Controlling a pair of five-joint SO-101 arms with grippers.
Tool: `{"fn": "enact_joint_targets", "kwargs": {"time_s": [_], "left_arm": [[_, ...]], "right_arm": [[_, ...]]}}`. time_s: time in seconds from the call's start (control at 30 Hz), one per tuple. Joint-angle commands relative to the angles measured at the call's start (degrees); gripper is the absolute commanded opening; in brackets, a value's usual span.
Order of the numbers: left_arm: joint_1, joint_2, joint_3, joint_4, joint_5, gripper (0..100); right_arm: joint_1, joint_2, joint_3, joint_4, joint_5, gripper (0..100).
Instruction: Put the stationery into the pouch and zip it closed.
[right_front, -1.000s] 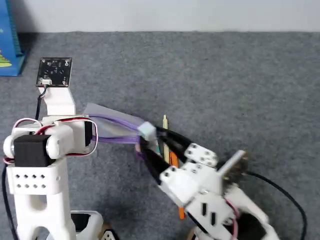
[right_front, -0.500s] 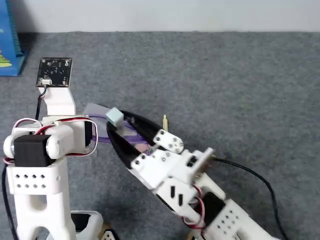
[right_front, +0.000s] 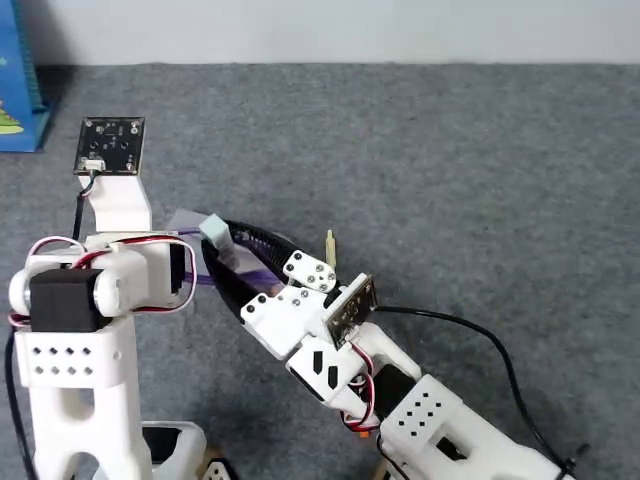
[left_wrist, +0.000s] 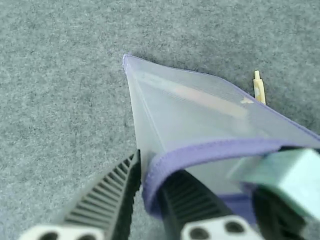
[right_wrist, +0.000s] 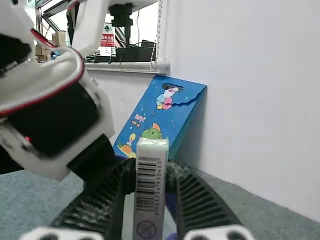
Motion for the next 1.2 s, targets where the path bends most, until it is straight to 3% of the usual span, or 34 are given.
{"fn": "enact_joint_targets", "kwargs": {"time_s": [0.0,0.17,0.33,0.6,1.0,1.17], "left_arm": [[0.26,-0.26,0.48,-0.18,-0.88,1],[0.18,-0.35,0.48,-0.18,-0.88,1],[0.18,-0.35,0.48,-0.18,-0.79,1],[0.09,-0.35,0.57,-0.18,-0.70,1],[0.09,-0.35,0.66,-0.09,-0.70,1],[0.00,-0.35,0.66,0.00,-0.62,1]], "right_arm": [[1.27,0.22,-0.44,-1.27,0.62,9.4],[1.10,0.13,-0.70,-1.10,2.73,21.9],[1.27,0.13,-1.85,0.75,6.15,19.1],[1.54,-3.91,-9.23,14.64,-1.49,18.0],[0.66,-23.43,-20.13,43.30,-5.45,18.0],[6.55,-26.77,-21.19,53.76,-6.95,18.0]]}}
